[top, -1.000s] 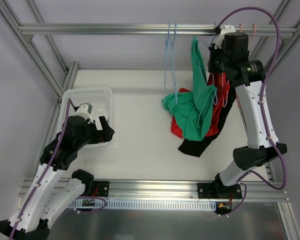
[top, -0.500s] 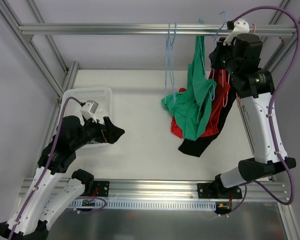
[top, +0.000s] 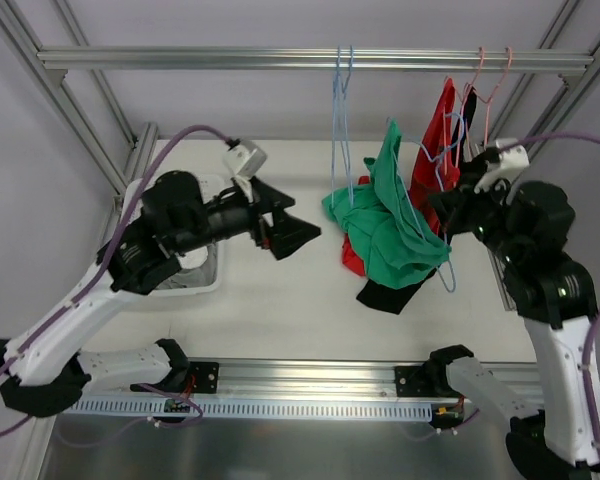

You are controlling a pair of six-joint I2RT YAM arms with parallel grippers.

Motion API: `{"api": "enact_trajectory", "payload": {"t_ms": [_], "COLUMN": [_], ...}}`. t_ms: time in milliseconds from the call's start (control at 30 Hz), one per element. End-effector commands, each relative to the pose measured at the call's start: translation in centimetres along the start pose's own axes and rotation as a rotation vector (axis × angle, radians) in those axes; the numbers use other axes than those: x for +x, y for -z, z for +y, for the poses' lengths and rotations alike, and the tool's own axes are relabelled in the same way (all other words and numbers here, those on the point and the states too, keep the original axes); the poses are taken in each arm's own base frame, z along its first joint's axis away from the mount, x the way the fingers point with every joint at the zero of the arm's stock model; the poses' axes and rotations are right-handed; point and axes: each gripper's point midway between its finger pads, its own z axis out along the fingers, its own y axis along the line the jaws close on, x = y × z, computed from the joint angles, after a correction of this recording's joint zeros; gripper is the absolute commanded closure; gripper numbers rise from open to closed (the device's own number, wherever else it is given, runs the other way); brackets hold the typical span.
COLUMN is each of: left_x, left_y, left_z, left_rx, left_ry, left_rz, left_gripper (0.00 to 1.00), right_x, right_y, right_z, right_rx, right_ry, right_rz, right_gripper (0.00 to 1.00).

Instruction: Remove the tank top from the hanger

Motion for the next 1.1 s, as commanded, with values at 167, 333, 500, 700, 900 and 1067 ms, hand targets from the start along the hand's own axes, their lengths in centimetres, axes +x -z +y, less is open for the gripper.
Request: {"api": "enact_trajectory", "payload": {"t_ms": [167, 333, 500, 700, 900, 1067], "left_x": [-6.5, -6.9, -5.4, -4.0, -4.8, -7.9], "left_y": [-11.3, -16.3, -19.2, -19.3, -17.6, -14.4], "left_z": [-4.7, -5.7, -5.5, -4.7, -4.2, -0.9], "left_rx": [0.007, 0.025, 0.036, 0.01, -0.033, -0.268], "left_ry": [-0.21, -0.294, -0.29, -0.273, -0.266, -0.213], "left_rz": [-0.08, -0.078, -0.042, -0.007, -0.031, -0.136], "left_gripper": [0.01, 0.06, 0.32, 0.88, 1.0, 1.0], "right_x": [1.0, 2.6, 2.3, 1.8, 2.1, 5.0], "right_y": [10.8, 15.6, 19.2, 20.0, 19.7, 21.5], "right_z": [3.0, 4.2, 5.3, 4.9, 4.8, 6.4], "right_rx": [-0.144, -0.194, -0.242, -0.214, -0.215, -0.333], "right_ry": [0.032, 0.037, 0.043, 0.054, 0.055, 0.154], "right_rz": [-0.138, -0.131, -0.183, -0.203, -0.191, -0.118], "right_gripper": [1.0, 1.0, 1.0, 1.0, 1.0, 1.0]}}
